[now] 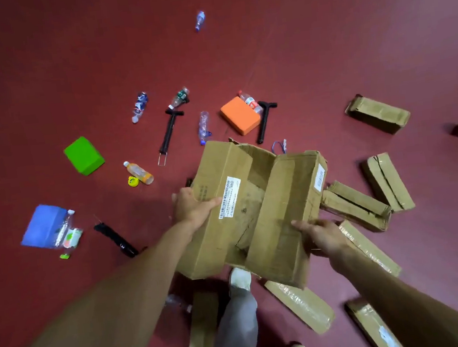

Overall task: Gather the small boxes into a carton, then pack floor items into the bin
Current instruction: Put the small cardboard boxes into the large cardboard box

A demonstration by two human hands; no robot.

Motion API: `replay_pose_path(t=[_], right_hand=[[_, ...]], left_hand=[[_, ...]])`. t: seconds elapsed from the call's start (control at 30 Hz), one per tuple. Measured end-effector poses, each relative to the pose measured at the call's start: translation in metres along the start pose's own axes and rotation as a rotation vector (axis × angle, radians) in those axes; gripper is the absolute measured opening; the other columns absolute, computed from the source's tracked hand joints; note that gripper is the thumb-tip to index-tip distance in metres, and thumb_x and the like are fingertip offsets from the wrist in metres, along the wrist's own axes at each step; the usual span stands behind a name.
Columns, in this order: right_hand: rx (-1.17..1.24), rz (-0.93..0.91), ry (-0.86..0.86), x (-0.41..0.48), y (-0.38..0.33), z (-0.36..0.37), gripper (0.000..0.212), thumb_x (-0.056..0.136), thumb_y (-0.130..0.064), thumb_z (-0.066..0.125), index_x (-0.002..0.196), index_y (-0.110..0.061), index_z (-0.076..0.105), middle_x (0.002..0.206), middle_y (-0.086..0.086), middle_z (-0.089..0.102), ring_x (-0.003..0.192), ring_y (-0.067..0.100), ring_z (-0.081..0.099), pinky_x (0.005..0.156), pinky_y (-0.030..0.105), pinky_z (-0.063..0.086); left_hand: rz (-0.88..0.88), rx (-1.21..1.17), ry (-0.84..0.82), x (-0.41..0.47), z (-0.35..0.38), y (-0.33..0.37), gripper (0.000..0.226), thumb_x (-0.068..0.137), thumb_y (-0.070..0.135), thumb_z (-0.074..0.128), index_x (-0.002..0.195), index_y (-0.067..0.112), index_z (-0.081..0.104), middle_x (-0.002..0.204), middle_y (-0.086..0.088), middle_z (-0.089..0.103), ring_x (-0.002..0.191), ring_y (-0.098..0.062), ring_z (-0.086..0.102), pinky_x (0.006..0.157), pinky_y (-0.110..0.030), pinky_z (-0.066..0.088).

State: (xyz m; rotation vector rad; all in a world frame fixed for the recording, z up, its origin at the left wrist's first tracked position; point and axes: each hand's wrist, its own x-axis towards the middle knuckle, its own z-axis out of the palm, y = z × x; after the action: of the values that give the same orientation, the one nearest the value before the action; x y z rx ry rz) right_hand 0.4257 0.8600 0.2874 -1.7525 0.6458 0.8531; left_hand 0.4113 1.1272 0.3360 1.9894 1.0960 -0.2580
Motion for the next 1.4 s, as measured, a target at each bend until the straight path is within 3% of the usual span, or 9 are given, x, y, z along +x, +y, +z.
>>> replay_pose_path(t=[0.2,0.37,0.47,0.57,0.7,0.83,1.07,1.23,1.4], right_hand=[[0.081,0.083,0.046,0.118,0.010,0.068,0.036,0.073,-0.039,0.078,0.089,-0.009,0.064,0.081,0.006,0.066,0.069,0.021,0.060,0.071,0.039,0.053],[0.036,0.110,0.096,0.217,0.041,0.108,0.070,0.060,-0.058,0.078,0.112,-0.017,0.056,0.104,0.000,0.066,0.094,0.022,0.065,0.084,0.042,0.056],[0.078,0.118,0.068,0.254,0.053,0.123,0.071,0.070,-0.050,0.076,0.128,-0.016,0.050,0.117,-0.002,0.062,0.103,0.019,0.061,0.094,0.037,0.051],[0.153,0.162,0.014,0.269,0.067,0.124,0.065,0.085,-0.035,0.067,0.139,-0.013,0.039,0.112,-0.004,0.050,0.100,0.015,0.051,0.087,0.030,0.044],[0.032,0.187,0.044,0.264,0.094,0.098,0.040,0.087,-0.024,0.065,0.122,-0.008,0.057,0.102,0.003,0.060,0.088,0.017,0.057,0.071,0.026,0.047],[0.028,0.182,0.050,0.234,0.120,0.036,0.036,0.085,-0.026,0.064,0.117,-0.012,0.059,0.111,0.006,0.063,0.106,0.026,0.059,0.095,0.044,0.050],[0.045,0.124,0.129,0.172,0.216,-0.104,0.020,0.086,-0.015,0.062,0.105,-0.014,0.059,0.095,0.007,0.063,0.082,0.022,0.060,0.086,0.039,0.050],[-0.098,0.110,0.164,0.146,0.310,-0.163,0.035,0.079,-0.026,0.065,0.111,-0.011,0.062,0.095,0.003,0.064,0.089,0.024,0.061,0.090,0.042,0.050],[-0.303,0.111,0.107,0.160,0.391,-0.160,0.035,0.085,-0.026,0.062,0.117,-0.013,0.065,0.114,0.005,0.068,0.110,0.024,0.060,0.090,0.028,0.043]], left_hand=[[0.017,0.119,-0.125,0.141,0.066,-0.014,0.084,0.066,0.034,0.085,0.136,0.011,0.044,0.136,-0.011,0.040,0.124,-0.028,0.045,0.101,-0.033,0.037],[0.048,0.211,-0.126,0.218,0.131,-0.045,0.080,0.068,0.034,0.083,0.133,0.009,0.044,0.139,-0.012,0.036,0.128,-0.029,0.042,0.104,-0.031,0.035],[0.119,0.285,-0.142,0.241,0.161,-0.059,0.081,0.077,0.036,0.076,0.142,0.010,0.036,0.141,-0.011,0.033,0.129,-0.029,0.041,0.105,-0.033,0.034],[0.129,0.351,-0.229,0.246,0.186,-0.068,0.080,0.085,0.040,0.066,0.149,0.016,0.025,0.152,-0.008,0.024,0.139,-0.029,0.032,0.110,-0.042,0.030],[0.161,0.392,-0.356,0.218,0.210,-0.071,0.064,0.089,0.038,0.061,0.144,0.018,0.036,0.149,-0.005,0.035,0.133,-0.026,0.042,0.107,-0.039,0.037],[0.218,0.462,-0.467,0.164,0.240,-0.059,0.054,0.086,0.031,0.062,0.137,0.019,0.046,0.139,-0.006,0.046,0.121,-0.022,0.051,0.103,-0.033,0.040],[0.286,0.428,-0.589,0.028,0.323,-0.057,0.040,0.086,0.023,0.064,0.125,0.016,0.058,0.130,-0.007,0.055,0.114,-0.019,0.056,0.094,-0.025,0.041],[0.201,0.412,-0.608,-0.051,0.387,-0.102,0.035,0.086,0.018,0.065,0.120,0.010,0.060,0.123,-0.009,0.060,0.103,-0.018,0.058,0.081,-0.022,0.040],[0.063,0.372,-0.563,-0.077,0.443,-0.174,0.030,0.089,0.024,0.059,0.115,0.011,0.063,0.107,-0.003,0.064,0.090,-0.015,0.057,0.071,-0.022,0.042]])
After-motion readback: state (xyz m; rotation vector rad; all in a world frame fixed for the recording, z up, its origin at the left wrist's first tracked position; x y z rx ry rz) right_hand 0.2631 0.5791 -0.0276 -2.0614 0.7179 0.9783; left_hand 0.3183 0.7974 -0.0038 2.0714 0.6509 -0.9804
